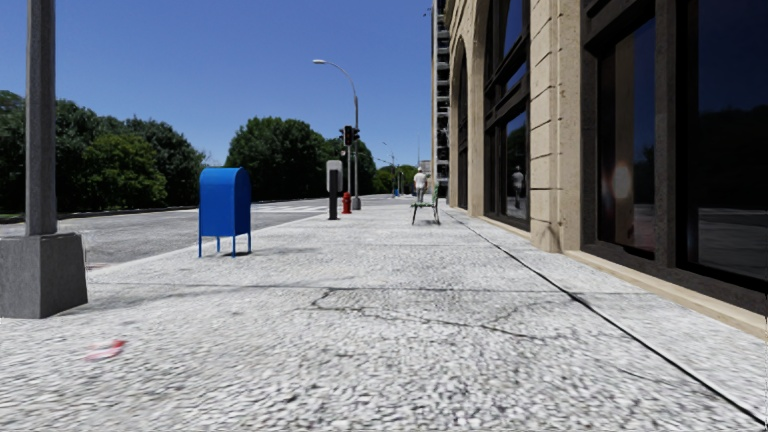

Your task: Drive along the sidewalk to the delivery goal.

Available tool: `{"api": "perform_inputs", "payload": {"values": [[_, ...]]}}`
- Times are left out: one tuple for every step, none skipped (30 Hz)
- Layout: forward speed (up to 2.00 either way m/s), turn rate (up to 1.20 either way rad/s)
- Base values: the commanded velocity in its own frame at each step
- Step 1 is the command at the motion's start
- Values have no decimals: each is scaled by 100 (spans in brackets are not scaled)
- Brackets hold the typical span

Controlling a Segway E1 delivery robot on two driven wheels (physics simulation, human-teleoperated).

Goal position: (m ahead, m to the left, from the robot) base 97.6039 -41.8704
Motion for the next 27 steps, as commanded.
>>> {"api": "perform_inputs", "payload": {"values": [[200, 17], [200, 15], [200, 14], [200, 12], [200, 10], [200, 8], [200, 8], [200, 6], [200, 6], [200, 2], [200, 2], [200, 0], [200, 0], [200, 0], [200, 0], [200, 0], [200, 0], [200, 0], [200, 0], [200, 0], [200, 0], [200, 0], [200, 0], [200, 0], [200, 0], [200, 0], [200, 0]]}}
